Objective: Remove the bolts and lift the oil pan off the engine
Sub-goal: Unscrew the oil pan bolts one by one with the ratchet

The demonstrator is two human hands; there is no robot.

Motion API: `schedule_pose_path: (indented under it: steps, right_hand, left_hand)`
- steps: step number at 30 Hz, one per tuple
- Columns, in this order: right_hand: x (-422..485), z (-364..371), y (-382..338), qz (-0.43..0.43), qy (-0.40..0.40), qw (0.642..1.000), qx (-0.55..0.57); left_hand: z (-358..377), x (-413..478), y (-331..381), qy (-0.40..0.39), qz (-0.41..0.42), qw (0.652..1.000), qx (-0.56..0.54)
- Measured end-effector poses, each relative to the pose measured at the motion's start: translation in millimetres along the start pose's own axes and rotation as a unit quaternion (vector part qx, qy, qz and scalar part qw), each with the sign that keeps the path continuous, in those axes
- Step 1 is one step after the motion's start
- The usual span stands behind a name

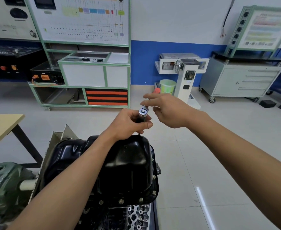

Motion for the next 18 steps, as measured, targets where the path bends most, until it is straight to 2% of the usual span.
schedule_pose_path:
  steps: [6, 13, 18]
  right_hand:
    - [-15.9, -13.7, -24.1, 0.084, -0.02, 0.981, -0.176]
    - [-26.4, 7.3, -48.2, 0.152, -0.022, 0.988, -0.018]
    - [-26.6, 5.5, -47.7, 0.164, -0.009, 0.981, 0.107]
  left_hand:
    - [0.8, 0.9, 1.2, 0.009, 0.009, 1.0, 0.002]
    - [-1.0, 0.9, -3.3, -0.004, 0.032, 0.999, 0.001]
    - [-3.0, 2.6, -7.8, -0.001, 0.038, 0.999, 0.013]
Point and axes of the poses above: each hand's wrist, its own x-axis towards the middle knuckle, its own z-axis out of the palm, y = z × x, the point moved 1 cm from there along x, towards the middle knuckle
